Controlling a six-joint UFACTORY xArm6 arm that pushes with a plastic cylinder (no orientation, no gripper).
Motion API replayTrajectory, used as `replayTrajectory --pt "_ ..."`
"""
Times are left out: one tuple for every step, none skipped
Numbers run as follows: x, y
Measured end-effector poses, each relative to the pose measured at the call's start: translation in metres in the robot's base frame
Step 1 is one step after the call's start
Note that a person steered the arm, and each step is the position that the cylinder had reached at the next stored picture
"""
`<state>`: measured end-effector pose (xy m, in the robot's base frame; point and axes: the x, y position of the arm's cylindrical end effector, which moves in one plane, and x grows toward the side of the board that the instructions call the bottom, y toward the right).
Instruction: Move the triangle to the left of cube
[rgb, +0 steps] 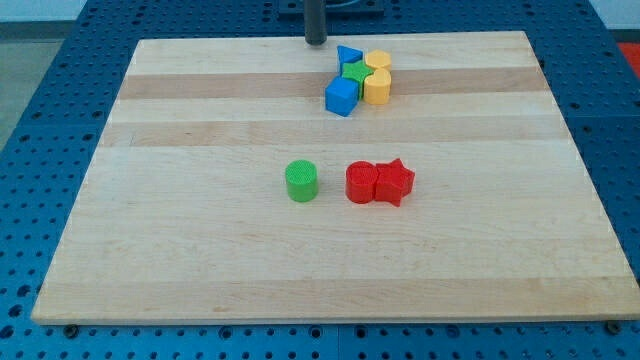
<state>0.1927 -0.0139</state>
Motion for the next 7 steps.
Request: replayTrajectory --pt "0.014 0.060" --pt "0.030 0.060" --pt "0.033 0.060" --pt "0.049 0.046" --pt "0.061 0.025" --pt "0.078 0.005" --pt "0.102 -0.005"
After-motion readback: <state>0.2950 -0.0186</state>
